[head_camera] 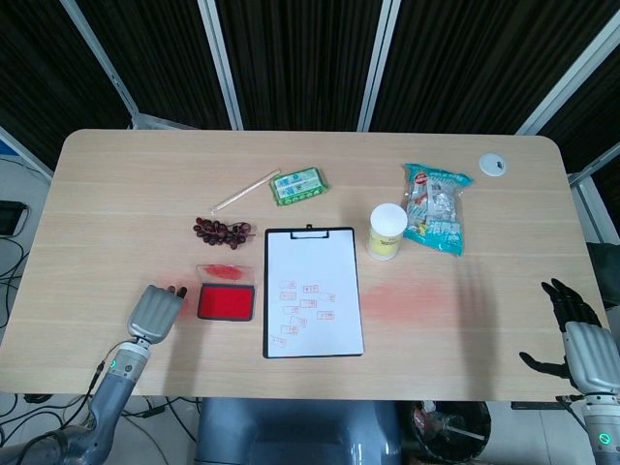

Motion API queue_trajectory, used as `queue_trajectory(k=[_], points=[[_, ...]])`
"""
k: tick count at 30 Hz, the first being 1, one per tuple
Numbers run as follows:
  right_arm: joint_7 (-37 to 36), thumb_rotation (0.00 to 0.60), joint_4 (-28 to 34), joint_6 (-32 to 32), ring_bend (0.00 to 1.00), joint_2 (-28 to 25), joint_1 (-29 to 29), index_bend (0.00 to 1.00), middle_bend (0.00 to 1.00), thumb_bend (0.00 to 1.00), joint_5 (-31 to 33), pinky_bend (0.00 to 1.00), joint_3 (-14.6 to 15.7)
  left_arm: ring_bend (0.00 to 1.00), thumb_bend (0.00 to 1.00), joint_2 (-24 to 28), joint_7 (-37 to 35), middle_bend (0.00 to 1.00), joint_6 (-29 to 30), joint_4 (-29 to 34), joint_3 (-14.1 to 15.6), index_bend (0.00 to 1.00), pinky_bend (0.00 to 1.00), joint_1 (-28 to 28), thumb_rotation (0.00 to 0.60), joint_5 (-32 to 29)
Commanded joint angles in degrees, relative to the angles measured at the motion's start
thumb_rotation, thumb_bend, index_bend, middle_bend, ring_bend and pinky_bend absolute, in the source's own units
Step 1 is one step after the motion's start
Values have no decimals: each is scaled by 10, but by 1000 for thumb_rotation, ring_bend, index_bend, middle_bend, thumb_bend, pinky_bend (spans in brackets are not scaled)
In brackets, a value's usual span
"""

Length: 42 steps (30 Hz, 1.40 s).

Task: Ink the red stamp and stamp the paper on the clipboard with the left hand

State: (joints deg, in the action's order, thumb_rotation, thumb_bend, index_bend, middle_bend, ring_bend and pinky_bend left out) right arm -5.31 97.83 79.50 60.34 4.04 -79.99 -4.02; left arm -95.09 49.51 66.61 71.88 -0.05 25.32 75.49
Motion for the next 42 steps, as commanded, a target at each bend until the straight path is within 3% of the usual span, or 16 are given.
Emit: queue_trajectory(k=[1, 26, 36, 39, 42], points=[[0, 600, 0, 0, 0, 0, 0, 0, 0, 141, 0, 135, 0, 948, 382, 1, 0, 518, 1, 1, -1, 349, 1000, 0, 600, 0], [0, 600, 1, 1, 0, 0, -1, 0, 0, 142, -1, 135, 0, 947, 311, 15, 2, 448, 2, 10, -2, 296, 1000, -1, 600, -3], [0, 600, 1, 1, 0, 0, -1, 0, 0, 142, 0, 135, 0, 937, 148, 41, -9, 375, 28, 42, -4, 226, 1000, -5, 600, 15], [1, 600, 0, 1, 0, 0, -1, 0, 0, 142, -1, 135, 0, 895, 133, 68, -29, 334, 53, 75, -4, 198, 989, -12, 600, 33], [3, 600, -1, 3, 0, 1, -1, 0, 0, 142, -3, 135, 0, 715, 130, 99, -58, 231, 82, 111, 2, 143, 846, -25, 600, 55]])
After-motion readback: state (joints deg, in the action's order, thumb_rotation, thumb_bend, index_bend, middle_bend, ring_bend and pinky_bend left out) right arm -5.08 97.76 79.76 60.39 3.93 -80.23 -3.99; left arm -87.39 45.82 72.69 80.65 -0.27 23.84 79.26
